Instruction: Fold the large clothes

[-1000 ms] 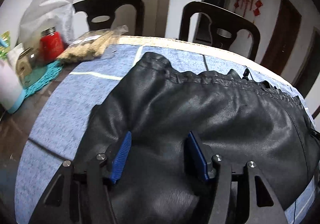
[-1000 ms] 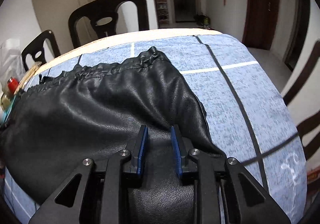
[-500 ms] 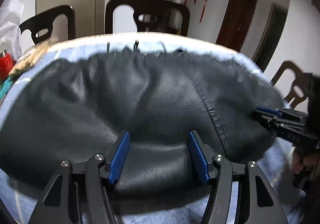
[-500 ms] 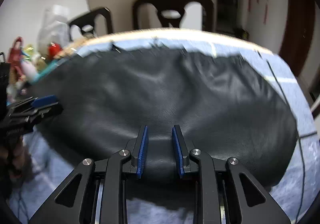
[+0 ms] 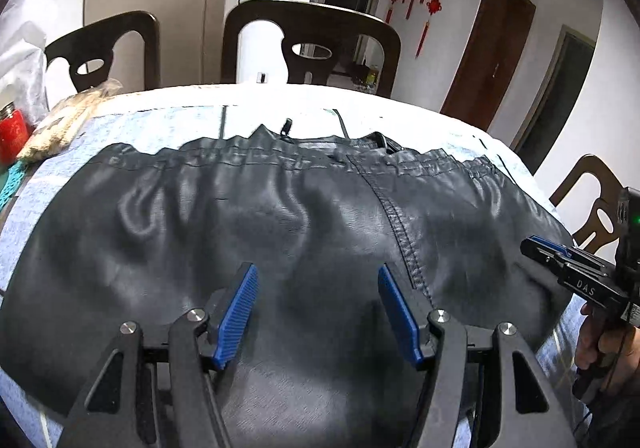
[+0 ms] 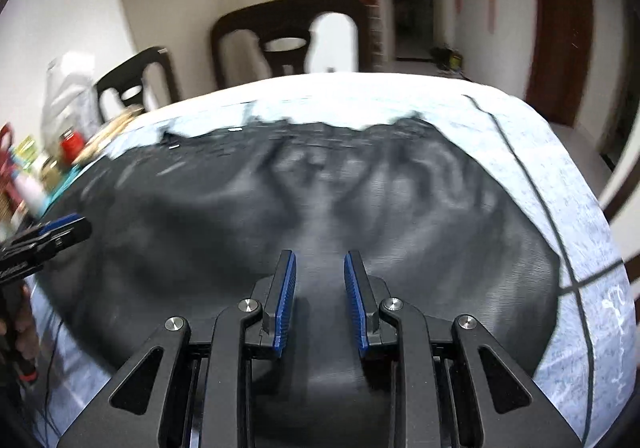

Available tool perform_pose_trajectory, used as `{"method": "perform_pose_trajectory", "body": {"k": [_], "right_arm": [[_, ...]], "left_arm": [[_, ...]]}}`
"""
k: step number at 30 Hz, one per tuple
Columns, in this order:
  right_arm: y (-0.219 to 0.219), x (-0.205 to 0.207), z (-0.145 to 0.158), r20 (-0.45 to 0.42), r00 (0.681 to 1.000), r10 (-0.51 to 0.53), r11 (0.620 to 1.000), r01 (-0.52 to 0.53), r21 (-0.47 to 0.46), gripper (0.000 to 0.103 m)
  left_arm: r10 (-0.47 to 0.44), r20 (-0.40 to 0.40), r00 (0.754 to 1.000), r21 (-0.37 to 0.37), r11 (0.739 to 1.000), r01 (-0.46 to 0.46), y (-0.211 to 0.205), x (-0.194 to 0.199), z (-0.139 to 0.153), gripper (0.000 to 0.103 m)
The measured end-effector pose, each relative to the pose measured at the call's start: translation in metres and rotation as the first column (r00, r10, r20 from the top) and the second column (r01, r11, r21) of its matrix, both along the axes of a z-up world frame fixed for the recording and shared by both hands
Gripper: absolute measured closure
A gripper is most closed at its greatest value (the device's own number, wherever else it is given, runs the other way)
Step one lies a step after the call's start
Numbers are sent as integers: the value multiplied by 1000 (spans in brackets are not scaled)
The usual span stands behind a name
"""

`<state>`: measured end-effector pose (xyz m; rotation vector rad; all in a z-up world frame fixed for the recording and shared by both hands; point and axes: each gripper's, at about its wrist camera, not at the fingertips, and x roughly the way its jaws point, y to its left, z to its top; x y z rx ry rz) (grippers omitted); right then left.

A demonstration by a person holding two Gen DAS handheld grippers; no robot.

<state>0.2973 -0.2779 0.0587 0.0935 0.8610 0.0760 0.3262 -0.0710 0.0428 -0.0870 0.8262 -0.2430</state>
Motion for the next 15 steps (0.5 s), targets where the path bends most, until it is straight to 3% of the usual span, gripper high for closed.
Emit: {"method": "perform_pose_trajectory", "body": {"k": [6, 9, 12, 15], "right_arm": [[-37, -6, -4, 7, 996, -92, 996, 92, 23, 77], [-45, -2, -13, -7, 992, -124, 992, 124, -5, 79], [-49, -1, -15, -16, 992, -129, 991, 129, 17, 79], [-44, 2, -17, -31, 991, -133, 991, 133, -12, 79]], "left_arm": [[-38, 49, 998, -1, 999, 38, -30, 11, 8, 38], [-26, -7, 1000, 52, 998, 27, -45, 36, -9, 35], [13, -34, 999, 13, 1000, -13, -41, 48, -19, 30], [34, -35, 999, 23, 999, -34, -43, 50, -26, 28]]}}
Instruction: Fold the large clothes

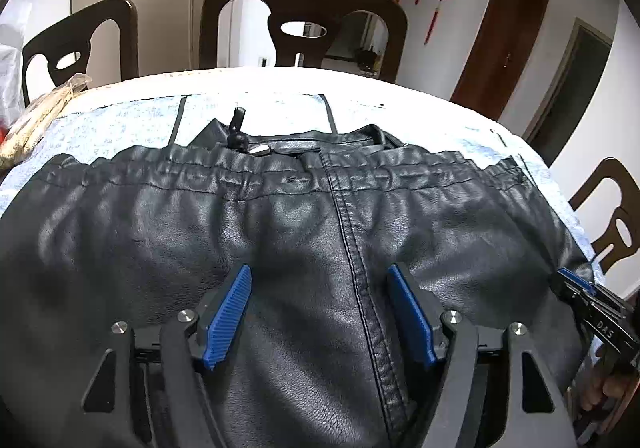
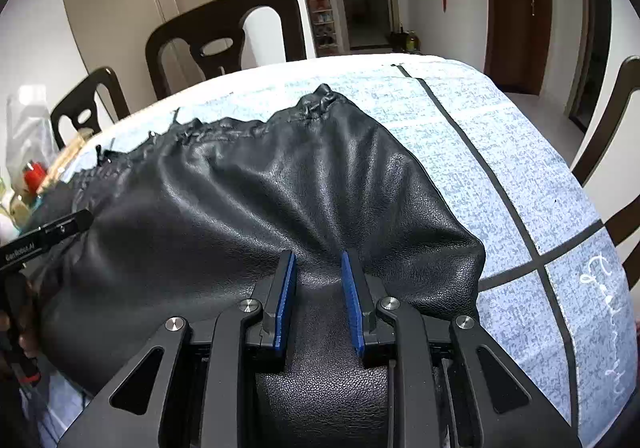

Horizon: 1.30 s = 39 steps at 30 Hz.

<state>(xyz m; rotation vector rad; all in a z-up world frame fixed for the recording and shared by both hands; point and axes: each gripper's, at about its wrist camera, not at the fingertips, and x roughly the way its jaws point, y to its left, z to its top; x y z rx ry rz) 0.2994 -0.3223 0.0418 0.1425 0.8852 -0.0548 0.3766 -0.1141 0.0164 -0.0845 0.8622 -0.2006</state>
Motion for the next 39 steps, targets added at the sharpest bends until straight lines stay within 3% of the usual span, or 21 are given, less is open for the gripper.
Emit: {"method": "perform_pose_trajectory", "body": {"k": [2, 8, 11, 14, 17, 22, 25, 27, 31, 34, 39], "right_arm": [[5, 3, -1, -7, 1000, -7, 999, 7, -31, 79], [12, 5, -2, -21, 1000, -6, 996, 4, -89, 77], [13, 4, 1, -26, 1000, 9, 995, -12, -103, 75], [15, -18, 21, 32, 999, 36, 995, -33, -93, 75], [8, -37, 34, 64, 997, 45, 995, -39, -95, 75], [-20, -47, 21, 20, 1000, 2, 997, 0, -79, 77], [-24, -45, 6, 13, 1000, 3, 999, -3, -51, 78], [-23, -40, 5, 4, 1000, -7, 999, 8, -52, 78], [-20, -33, 3, -16, 1000, -14, 998, 13, -68, 78], [-13, -39, 15, -14, 999, -37, 996, 36, -86, 77], [37, -60, 38, 52, 989, 136, 987, -131, -94, 77]], "left_arm": [[9, 42, 999, 28, 1000, -10, -4, -5, -5, 27], [23, 42, 999, 21, 1000, -24, -3, -7, -2, 26], [11, 33, 999, 24, 1000, -11, 5, -22, 12, 31], [-1, 128, 992, 62, 998, -7, 29, -53, 35, 32], [43, 189, 981, 130, 989, -68, 71, -77, 45, 32], [205, 140, 969, 171, 959, -227, 148, -88, 23, 32], [236, 59, 970, 131, 961, -242, 171, -88, 1, 41], [248, 67, 966, 79, 964, -253, 175, -90, 2, 42], [251, 61, 966, 140, 956, -257, 165, -90, 3, 42], [236, 74, 969, 91, 966, -242, 166, -103, 15, 42], [227, 81, 971, 74, 970, -233, 171, -118, 17, 41]]}}
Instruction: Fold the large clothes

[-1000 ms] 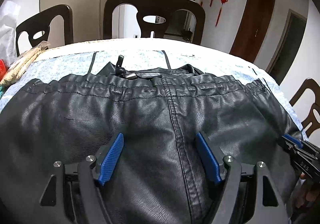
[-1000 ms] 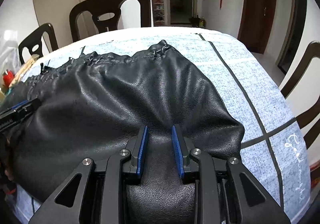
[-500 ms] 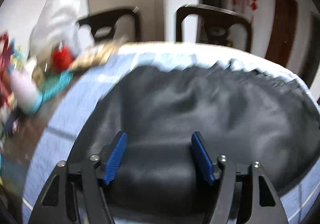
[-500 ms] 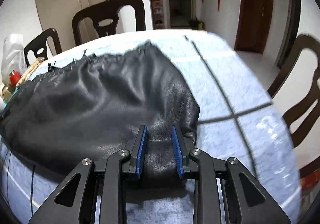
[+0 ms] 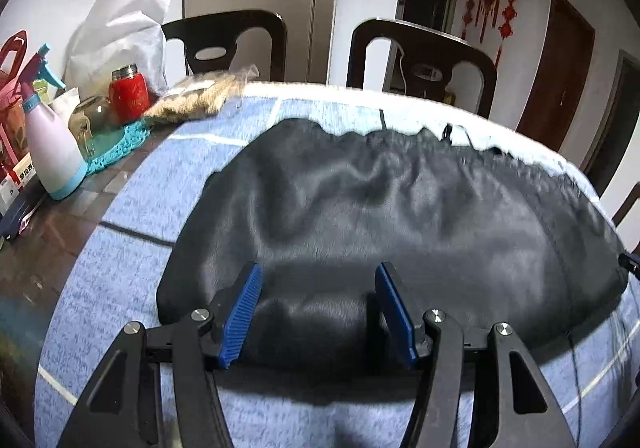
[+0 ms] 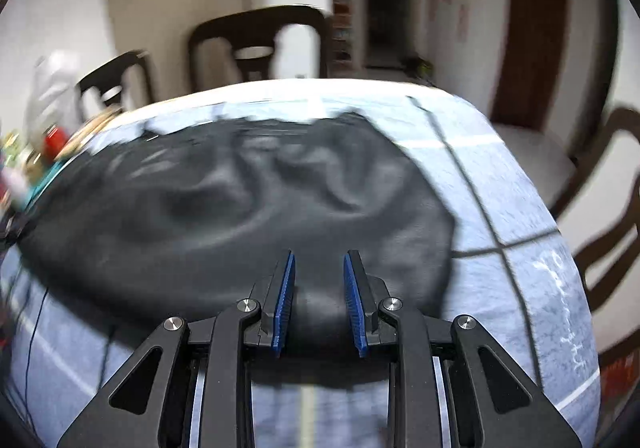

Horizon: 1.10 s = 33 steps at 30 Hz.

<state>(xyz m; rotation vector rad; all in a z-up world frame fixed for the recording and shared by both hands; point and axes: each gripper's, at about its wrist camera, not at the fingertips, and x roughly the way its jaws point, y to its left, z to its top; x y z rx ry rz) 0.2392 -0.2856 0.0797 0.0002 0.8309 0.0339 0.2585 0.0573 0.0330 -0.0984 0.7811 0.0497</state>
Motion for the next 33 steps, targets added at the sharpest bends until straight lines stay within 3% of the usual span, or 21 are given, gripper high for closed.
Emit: {"method": "perform_pose_trajectory", "body": {"k": [5, 11, 14, 16, 22, 26, 28, 33], "right_arm": [[20, 10, -33, -85, 995, 52, 998, -54, -23, 77], [31, 1, -17, -45, 997, 62, 998, -63, -29, 77], [46, -7, -9, -14, 995, 101, 995, -101, -13, 76], [56, -7, -9, -10, 991, 133, 991, -133, 0, 76], [63, 1, -24, -60, 990, 129, 991, -130, -13, 76], [77, -7, -8, -30, 984, 175, 985, -175, 2, 75], [90, -10, 1, -5, 976, 219, 976, -219, -7, 69], [130, -8, 7, 21, 948, 318, 948, -318, 25, 68]], "left_arm": [[-21, -24, 999, 10, 1000, 22, 0, -1, -11, 41], [-58, 39, 998, -63, 996, 60, -7, -20, 12, 41], [-95, 5, 995, -93, 991, 95, -16, -18, -2, 40], [-93, -28, 995, -54, 994, 92, -21, -14, -17, 40], [-87, -53, 995, -85, 993, 82, -16, -20, -9, 40], [-13, 2, 1000, -151, 989, 13, 11, -44, 4, 37], [58, 18, 998, -177, 983, -54, 31, -49, 6, 33], [176, -59, 983, -329, 926, -186, 75, -38, -8, 30]]}}
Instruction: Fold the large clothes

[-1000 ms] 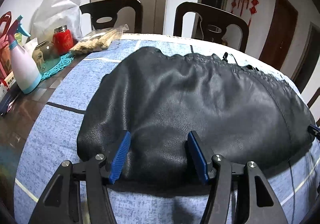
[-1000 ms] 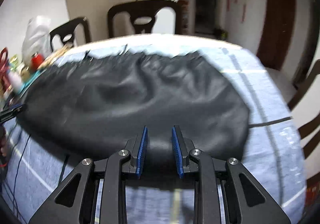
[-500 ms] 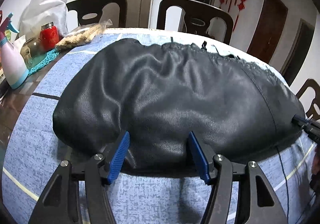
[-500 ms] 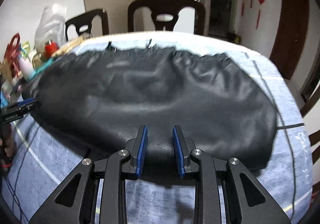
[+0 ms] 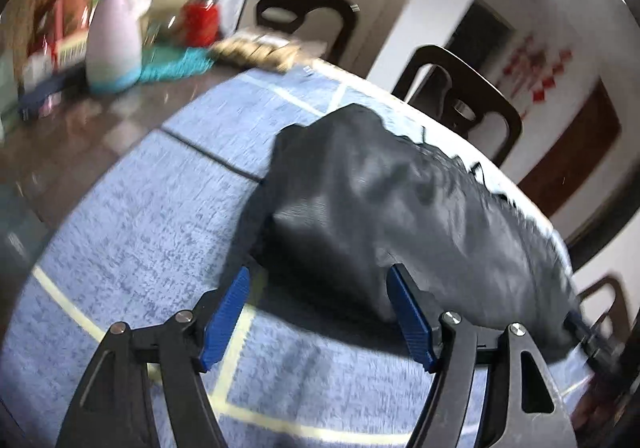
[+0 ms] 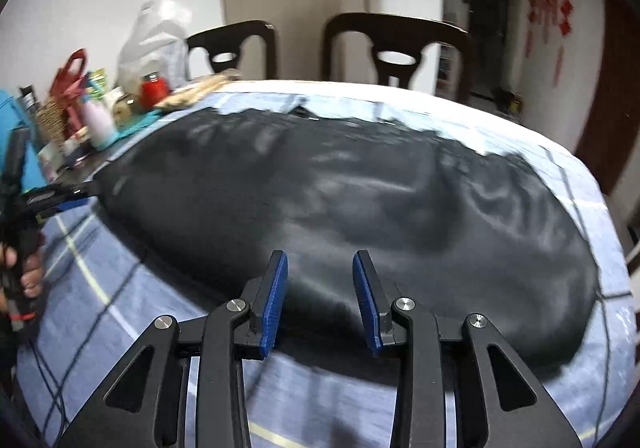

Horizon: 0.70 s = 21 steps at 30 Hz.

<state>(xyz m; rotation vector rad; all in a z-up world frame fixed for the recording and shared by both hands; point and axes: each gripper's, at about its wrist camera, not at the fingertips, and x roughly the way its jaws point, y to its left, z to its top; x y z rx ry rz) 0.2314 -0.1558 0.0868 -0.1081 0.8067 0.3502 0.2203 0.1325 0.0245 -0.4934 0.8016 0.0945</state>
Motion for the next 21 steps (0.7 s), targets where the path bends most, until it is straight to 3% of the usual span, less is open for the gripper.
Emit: {"method": "perform_pose_trajectory", "body": {"k": [6, 9, 12, 14, 17, 21], "right_arm": [[33, 10, -3, -2, 999, 52, 998, -52, 26, 68], [53, 18, 0, 11, 996, 89, 995, -90, 32, 68], [72, 27, -3, 0, 993, 119, 992, -119, 40, 68], [84, 34, -9, -23, 991, 135, 990, -134, 50, 68], [104, 42, -19, -58, 983, 174, 982, -169, 82, 79], [129, 48, -41, -117, 968, 222, 975, -217, 57, 81]], "left_arm": [[66, -31, 997, -114, 991, -69, 18, 18, -17, 30], [68, -25, 997, -101, 992, -71, 15, 23, -19, 33], [60, -43, 997, -42, 997, -62, 7, 31, -20, 53], [35, -34, 999, -55, 998, -37, 5, 32, -19, 68], [25, -17, 1000, -71, 997, -26, 9, 30, -15, 76], [6, 9, 1000, -83, 997, -5, 10, 27, -12, 80]]}}
